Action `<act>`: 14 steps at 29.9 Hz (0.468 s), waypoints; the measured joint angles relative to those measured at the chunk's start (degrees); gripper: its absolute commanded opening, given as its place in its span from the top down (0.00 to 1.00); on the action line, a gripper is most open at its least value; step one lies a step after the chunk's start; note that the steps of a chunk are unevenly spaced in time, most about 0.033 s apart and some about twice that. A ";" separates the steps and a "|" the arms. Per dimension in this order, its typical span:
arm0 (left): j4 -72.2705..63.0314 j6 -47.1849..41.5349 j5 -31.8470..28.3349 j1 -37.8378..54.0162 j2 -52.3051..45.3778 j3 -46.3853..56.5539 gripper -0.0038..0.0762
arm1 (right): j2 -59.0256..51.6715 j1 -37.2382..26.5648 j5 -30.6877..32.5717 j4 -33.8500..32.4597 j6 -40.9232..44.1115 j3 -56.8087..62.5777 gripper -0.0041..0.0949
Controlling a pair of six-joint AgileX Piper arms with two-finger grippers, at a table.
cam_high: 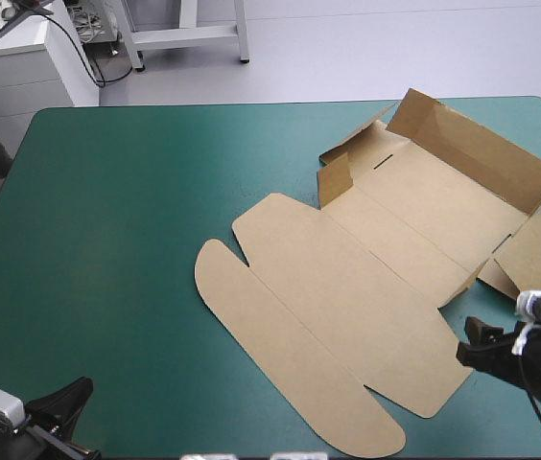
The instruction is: Fold the box
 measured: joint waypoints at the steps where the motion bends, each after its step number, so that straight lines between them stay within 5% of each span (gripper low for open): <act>1: 0.00 0.00 0.00 0.00 0.00 0.00 0.96 | 2.40 0.00 0.00 -0.36 0.89 -0.98 0.33; 14: 0.00 0.02 0.00 0.00 0.00 0.00 0.96 | 30.64 0.00 -3.04 -1.01 12.53 -11.06 0.42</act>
